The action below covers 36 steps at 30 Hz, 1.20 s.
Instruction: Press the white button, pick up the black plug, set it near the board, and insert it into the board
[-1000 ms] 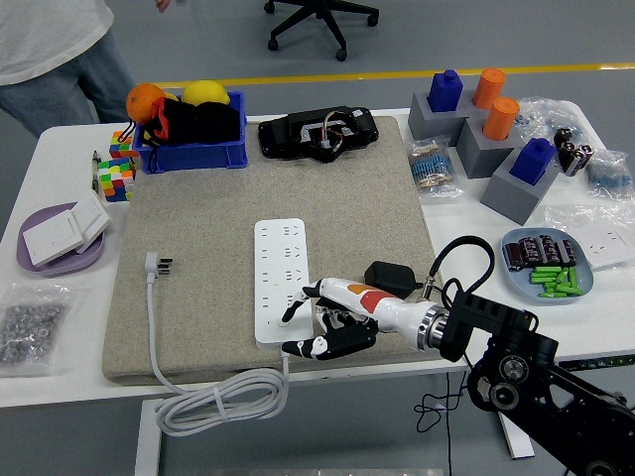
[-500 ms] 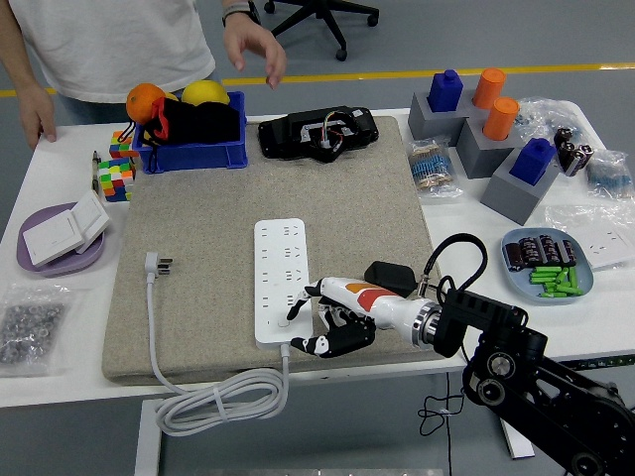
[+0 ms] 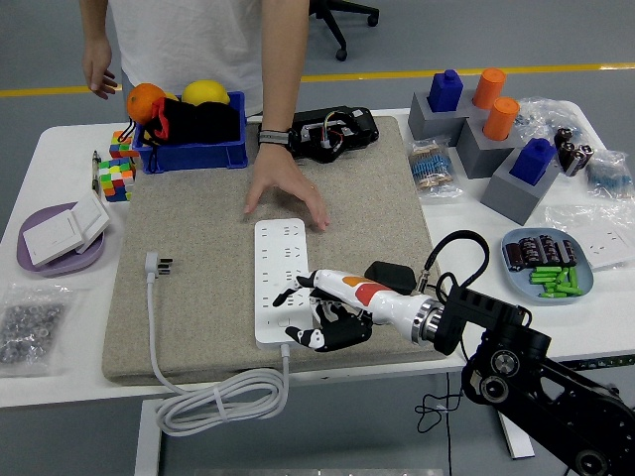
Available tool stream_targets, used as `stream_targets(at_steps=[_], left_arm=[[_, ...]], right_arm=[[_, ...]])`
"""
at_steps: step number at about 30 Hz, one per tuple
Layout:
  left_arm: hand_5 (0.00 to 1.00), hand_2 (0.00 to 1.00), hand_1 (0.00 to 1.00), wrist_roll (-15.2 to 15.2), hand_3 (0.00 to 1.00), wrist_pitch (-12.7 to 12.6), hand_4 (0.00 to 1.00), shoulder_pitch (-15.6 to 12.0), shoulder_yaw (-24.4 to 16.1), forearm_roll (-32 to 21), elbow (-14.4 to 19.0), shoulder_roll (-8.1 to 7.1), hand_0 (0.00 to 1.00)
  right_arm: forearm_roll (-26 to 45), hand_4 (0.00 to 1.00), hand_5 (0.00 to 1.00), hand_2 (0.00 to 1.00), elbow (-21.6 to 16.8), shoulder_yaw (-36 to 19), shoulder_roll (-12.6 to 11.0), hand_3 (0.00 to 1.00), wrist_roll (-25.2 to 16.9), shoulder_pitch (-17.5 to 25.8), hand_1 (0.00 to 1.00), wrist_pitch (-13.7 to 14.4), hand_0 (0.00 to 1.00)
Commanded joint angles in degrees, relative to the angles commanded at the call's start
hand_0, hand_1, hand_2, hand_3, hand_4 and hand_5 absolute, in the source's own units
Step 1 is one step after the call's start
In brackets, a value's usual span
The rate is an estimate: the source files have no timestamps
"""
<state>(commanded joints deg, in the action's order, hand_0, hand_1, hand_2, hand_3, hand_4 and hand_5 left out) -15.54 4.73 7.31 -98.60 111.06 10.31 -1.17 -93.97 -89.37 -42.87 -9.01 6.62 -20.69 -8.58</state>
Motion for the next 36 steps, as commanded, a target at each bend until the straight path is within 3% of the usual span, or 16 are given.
stream_targets(at_steps=[4,11,14,17,26,27,28,32,33,36], left_arm=[[0.464,0.706,0.738,0.0,0.768,0.0,0.546,0.0,0.0,0.1,0.0,0.05,0.787],[0.464,0.705,0.738,0.0,0.768,0.0,0.546,-0.1,-0.1,0.4,0.0,0.07,0.787],[0.464,0.705,0.738,0.0,0.768,0.0,0.546,-0.1,-0.1,0.4,0.0,0.06,0.787],[0.464,0.705,0.738,0.0,0.768,0.0,0.544,0.0,-0.1,0.5,0.0,0.06,0.787],[0.463,0.705,0.738,0.0,0.767,0.0,0.544,0.0,0.0,0.2,0.0,0.09,0.786],[0.464,0.705,0.738,0.0,0.767,0.0,0.544,0.0,0.0,0.1,0.0,0.09,0.787],[0.464,0.705,0.738,0.0,0.767,0.0,0.544,0.0,0.1,0.1,0.0,0.09,0.787],[0.464,0.705,0.738,0.0,0.767,0.0,0.544,0.1,0.1,0.1,0.0,0.08,0.787],[0.464,0.705,0.737,0.0,0.767,0.0,0.544,0.1,0.0,0.1,0.0,0.09,0.787],[0.464,0.705,0.737,0.0,0.767,0.0,0.544,0.1,0.0,0.1,0.0,0.12,0.787]], right_arm=[[2.1,0.279,0.002,0.16,-0.2,-0.5,0.0,0.998,-3.4,0.1,0.011,3.6,0.002],[4.0,0.263,0.002,0.161,-0.1,-1.9,0.2,0.998,-6.2,0.2,0.012,6.6,0.002],[4.0,0.263,0.002,0.161,-0.3,-2.1,0.2,0.998,-6.0,0.2,0.012,6.6,0.002],[2.7,0.261,0.002,0.162,-0.4,-2.0,0.1,0.998,-3.9,0.2,0.013,5.3,0.002],[-2.4,0.261,0.002,0.162,-1.1,-2.1,-0.3,0.998,6.0,0.7,0.018,-4.5,0.002],[-2.7,0.19,0.002,0.157,-1.1,-2.1,-0.4,0.913,6.5,0.7,0.019,-5.1,0.002],[-2.9,0.19,0.002,0.157,-1.1,-2.1,-0.4,0.913,7.1,0.7,0.019,-5.9,0.002],[-3.1,0.19,0.002,0.157,-0.9,-1.6,-0.4,0.913,7.4,0.7,0.019,-6.7,0.002],[-3.0,0.176,0.002,0.155,-0.7,-1.4,-0.4,0.847,7.0,0.7,0.02,-6.4,0.002],[-3.0,0.176,0.002,0.155,-0.3,-0.2,-0.5,0.847,7.1,0.5,0.02,-6.4,0.002]])
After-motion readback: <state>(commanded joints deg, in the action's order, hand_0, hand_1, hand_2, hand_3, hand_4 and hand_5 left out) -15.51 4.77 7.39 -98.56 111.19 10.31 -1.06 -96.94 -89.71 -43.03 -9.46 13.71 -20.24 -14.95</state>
